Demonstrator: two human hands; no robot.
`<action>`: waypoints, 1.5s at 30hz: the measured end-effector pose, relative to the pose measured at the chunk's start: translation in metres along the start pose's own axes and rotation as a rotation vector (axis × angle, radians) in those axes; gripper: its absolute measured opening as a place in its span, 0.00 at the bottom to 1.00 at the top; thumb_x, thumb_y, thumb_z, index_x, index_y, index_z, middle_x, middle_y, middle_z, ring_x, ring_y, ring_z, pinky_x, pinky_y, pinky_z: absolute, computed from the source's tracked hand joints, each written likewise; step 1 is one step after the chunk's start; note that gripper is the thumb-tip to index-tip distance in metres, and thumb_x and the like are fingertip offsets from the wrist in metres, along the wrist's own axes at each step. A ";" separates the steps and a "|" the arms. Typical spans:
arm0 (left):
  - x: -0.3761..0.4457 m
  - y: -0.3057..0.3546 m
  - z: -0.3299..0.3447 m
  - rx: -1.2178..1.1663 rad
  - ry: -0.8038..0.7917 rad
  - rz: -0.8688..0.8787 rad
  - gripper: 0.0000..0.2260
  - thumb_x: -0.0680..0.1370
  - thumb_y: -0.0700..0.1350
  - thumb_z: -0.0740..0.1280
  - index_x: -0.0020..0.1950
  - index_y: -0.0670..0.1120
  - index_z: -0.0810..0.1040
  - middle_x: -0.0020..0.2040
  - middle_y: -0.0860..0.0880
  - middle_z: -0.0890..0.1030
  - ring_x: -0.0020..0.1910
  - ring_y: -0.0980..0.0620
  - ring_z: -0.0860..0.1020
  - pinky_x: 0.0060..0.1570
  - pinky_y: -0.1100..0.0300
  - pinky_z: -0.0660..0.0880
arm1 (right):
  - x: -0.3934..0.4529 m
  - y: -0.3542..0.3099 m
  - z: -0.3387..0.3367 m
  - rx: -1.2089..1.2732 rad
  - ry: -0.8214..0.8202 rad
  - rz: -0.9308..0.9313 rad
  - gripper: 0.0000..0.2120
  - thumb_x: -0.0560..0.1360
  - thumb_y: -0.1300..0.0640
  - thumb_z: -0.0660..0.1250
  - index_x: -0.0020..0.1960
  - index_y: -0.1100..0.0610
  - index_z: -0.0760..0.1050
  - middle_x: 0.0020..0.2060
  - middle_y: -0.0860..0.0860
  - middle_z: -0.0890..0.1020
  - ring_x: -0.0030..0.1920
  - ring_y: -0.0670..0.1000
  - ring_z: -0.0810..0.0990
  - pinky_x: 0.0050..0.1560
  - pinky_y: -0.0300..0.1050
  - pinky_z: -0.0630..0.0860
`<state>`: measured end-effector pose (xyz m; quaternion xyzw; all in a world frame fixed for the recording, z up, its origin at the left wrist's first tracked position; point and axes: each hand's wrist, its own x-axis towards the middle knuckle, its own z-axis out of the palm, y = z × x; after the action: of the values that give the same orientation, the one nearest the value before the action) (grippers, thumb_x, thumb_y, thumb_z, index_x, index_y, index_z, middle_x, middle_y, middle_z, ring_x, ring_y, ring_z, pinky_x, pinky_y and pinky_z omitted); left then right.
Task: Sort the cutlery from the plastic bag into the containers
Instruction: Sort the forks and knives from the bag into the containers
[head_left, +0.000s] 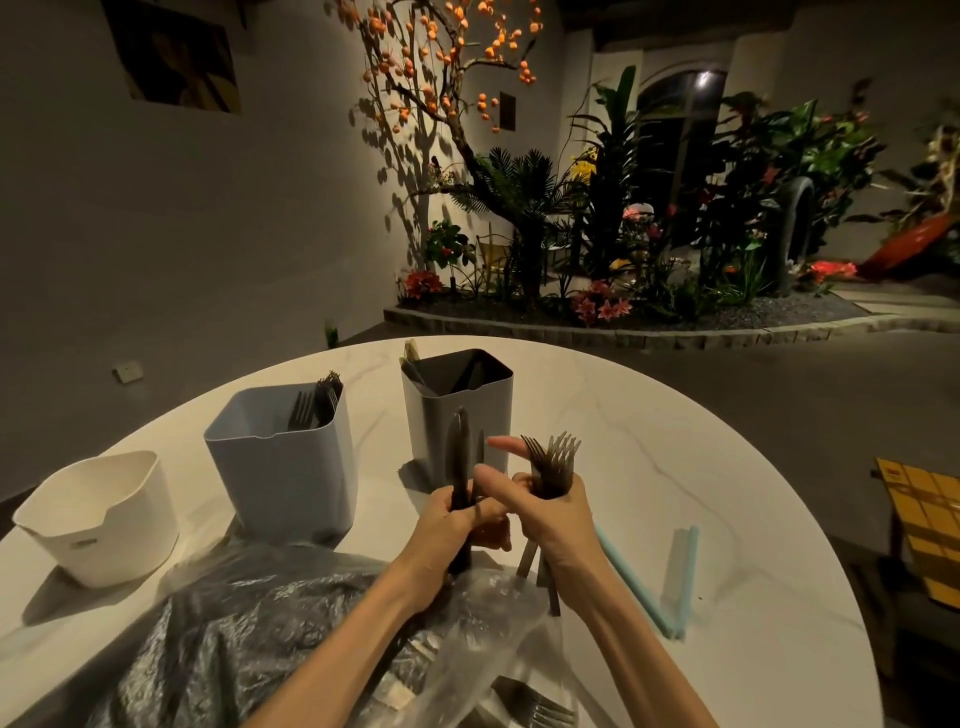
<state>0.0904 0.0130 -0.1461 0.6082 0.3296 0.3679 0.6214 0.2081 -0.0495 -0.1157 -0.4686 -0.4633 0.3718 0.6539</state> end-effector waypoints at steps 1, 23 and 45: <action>0.000 0.000 0.000 -0.002 -0.012 0.001 0.19 0.72 0.53 0.70 0.54 0.39 0.83 0.40 0.42 0.83 0.41 0.46 0.82 0.52 0.51 0.79 | 0.001 0.000 0.000 0.004 0.000 -0.010 0.20 0.65 0.47 0.77 0.56 0.49 0.83 0.27 0.50 0.75 0.32 0.46 0.79 0.41 0.37 0.79; -0.002 0.040 -0.009 0.029 0.247 0.013 0.19 0.79 0.52 0.70 0.30 0.48 0.71 0.25 0.51 0.66 0.24 0.55 0.63 0.27 0.62 0.63 | 0.011 -0.016 0.019 0.056 0.118 0.135 0.27 0.74 0.37 0.67 0.26 0.56 0.70 0.21 0.55 0.70 0.19 0.51 0.68 0.23 0.40 0.67; -0.068 0.111 -0.209 0.022 0.621 0.013 0.17 0.78 0.48 0.72 0.34 0.43 0.73 0.24 0.49 0.68 0.22 0.55 0.63 0.25 0.61 0.64 | 0.152 -0.049 0.245 0.219 -0.078 0.086 0.13 0.74 0.53 0.77 0.37 0.59 0.77 0.29 0.54 0.80 0.31 0.49 0.80 0.33 0.41 0.77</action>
<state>-0.1302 0.0608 -0.0471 0.4755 0.5035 0.5365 0.4822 0.0215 0.1427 0.0022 -0.3990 -0.4245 0.4656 0.6661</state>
